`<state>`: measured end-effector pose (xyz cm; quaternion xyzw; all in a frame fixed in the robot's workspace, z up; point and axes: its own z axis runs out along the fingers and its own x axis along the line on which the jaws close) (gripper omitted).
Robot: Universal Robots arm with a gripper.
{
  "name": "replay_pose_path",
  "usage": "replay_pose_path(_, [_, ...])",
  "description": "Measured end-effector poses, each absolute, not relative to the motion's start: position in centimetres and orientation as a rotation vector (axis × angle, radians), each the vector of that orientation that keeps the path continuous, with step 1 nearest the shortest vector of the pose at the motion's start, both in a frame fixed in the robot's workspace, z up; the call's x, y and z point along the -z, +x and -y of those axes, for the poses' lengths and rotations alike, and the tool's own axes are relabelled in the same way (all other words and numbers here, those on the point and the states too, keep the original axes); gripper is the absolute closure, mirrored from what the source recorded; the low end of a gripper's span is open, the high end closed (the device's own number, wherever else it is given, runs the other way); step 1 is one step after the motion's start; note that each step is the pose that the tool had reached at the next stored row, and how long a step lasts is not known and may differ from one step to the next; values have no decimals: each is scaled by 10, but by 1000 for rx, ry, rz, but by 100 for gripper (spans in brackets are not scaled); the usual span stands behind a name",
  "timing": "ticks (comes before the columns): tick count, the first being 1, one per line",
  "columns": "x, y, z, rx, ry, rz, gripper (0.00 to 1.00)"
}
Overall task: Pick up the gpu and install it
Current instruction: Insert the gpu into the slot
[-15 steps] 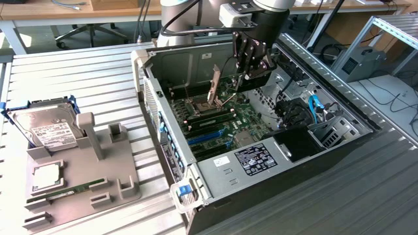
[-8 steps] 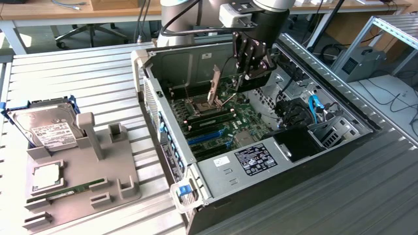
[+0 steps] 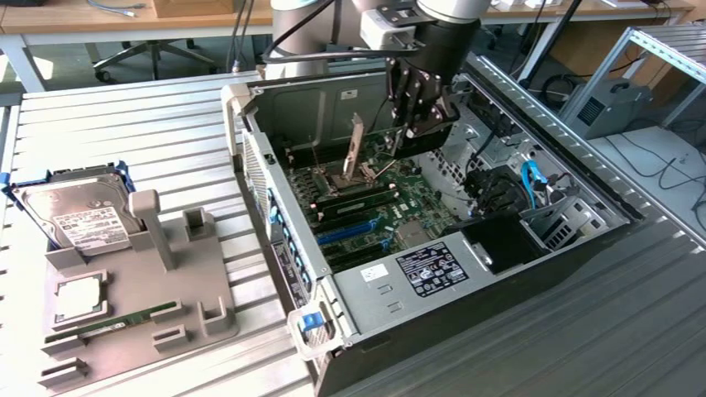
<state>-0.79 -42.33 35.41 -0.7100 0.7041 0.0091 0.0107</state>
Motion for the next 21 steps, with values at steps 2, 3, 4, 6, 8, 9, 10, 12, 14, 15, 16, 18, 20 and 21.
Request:
replay_pose_path(2, [-353, -10, 423, -29, -2215, -2197, 73])
replay_pose_path(3, [-351, -10, 423, -29, -2215, -2197, 73])
replay_pose_path(4, [-350, -11, 423, -29, -2215, -2197, 73])
replay_pose_path(6, [-346, -13, 423, -28, -2215, -2197, 73])
replay_pose_path(8, [-343, -15, 423, -29, -2215, -2197, 73])
replay_pose_path(9, [-343, -15, 423, -29, -2215, -2197, 73])
replay_pose_path(10, [-342, -15, 423, -29, -2215, -2197, 73])
replay_pose_path(12, [-342, -15, 423, -28, -2215, -2197, 73])
replay_pose_path(14, [-342, -16, 423, -29, -2215, -2197, 73])
replay_pose_path(15, [-341, -16, 423, -29, -2215, -2197, 73])
replay_pose_path(16, [-341, -16, 423, -29, -2215, -2197, 73])
replay_pose_path(18, [-341, -16, 423, -28, -2215, -2197, 73])
replay_pose_path(20, [-340, -16, 423, -28, -2215, -2197, 73])
replay_pose_path(21, [-340, -17, 423, -29, -2215, -2197, 73])
